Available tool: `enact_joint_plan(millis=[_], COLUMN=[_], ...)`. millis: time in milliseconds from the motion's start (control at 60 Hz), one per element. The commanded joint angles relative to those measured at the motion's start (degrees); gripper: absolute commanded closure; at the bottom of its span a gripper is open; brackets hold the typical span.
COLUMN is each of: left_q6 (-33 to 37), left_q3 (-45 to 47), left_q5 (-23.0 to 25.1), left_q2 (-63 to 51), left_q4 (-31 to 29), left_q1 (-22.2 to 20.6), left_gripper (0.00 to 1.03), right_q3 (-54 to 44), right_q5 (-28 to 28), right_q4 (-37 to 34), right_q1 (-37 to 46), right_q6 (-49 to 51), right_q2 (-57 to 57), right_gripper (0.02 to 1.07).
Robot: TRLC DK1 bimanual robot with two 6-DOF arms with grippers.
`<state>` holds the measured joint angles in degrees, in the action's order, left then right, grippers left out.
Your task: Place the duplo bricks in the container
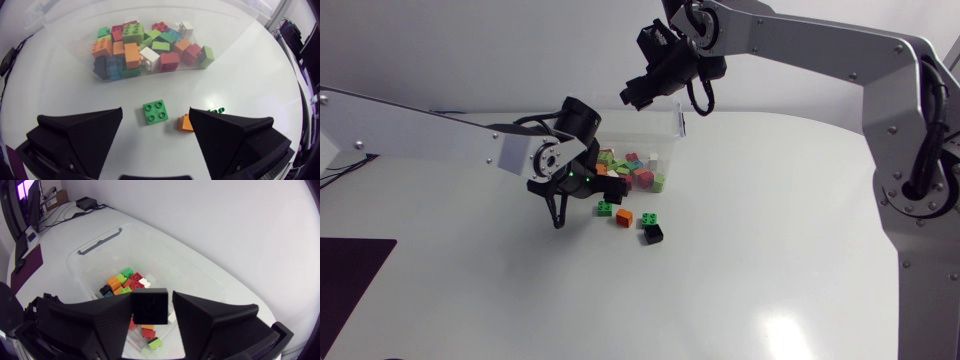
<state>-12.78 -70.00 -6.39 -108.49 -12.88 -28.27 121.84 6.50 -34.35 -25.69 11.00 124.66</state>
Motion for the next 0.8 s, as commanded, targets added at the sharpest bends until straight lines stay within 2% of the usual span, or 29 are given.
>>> enact_joint_plan(millis=[0,67,117,217,417,550,567,617,683,783], left_q6=[-2.87,-3.92,-4.54,-5.33,-6.74,-7.79,-7.88,-7.97,-7.97,-8.32], left_q3=[-0.23,-1.63,-2.34,-2.78,-2.86,-2.6,-2.6,-2.69,-2.51,-2.25], left_q5=[-0.9,-0.99,-0.99,-1.34,-2.84,-3.8,-3.8,-3.89,-3.98,-4.33], left_q2=[-3.22,-5.68,-6.83,-9.2,-10.87,-11.31,-11.4,-11.66,-11.84,-11.57], left_q4=[1.63,1.99,2.07,3.04,4.45,6.12,6.2,6.29,6.29,6.38], left_q1=[-0.29,0.32,0.76,1.2,0.5,-0.73,-0.56,-0.56,-0.47,-0.47], left_gripper=[0.12,0.12,0.16,0.18,0.18,0.24,0.33,0.43,0.46,0.7], right_q3=[0.94,-5.03,-9.34,-16.72,-34.83,-42.74,-44.32,-46.61,-49.24,-52.5], right_q5=[-1.58,-4.31,-6.59,-9.05,-11.6,-12.04,-12.13,-12.3,-13.36,-13.53], right_q4=[1.04,5.78,8.6,11.15,20.64,23.98,24.77,25.56,26.17,26.79], right_q1=[0.29,-0.15,-0.32,-0.76,-1.03,-1.03,-1.03,-1.03,-1.03,-1.11], right_q6=[-2.39,-3.27,-3.97,-4.5,-4.24,-3.62,-3.62,-3.45,-3.53,-3.09], right_q2=[0.93,-3.28,-6.1,-10.84,-22.18,-27.01,-27.98,-29.48,-31.23,-32.9], right_gripper=[0.06,0.06,0.06,0.06,0.06,0.06,0.06,0.06,0.06,0.06])
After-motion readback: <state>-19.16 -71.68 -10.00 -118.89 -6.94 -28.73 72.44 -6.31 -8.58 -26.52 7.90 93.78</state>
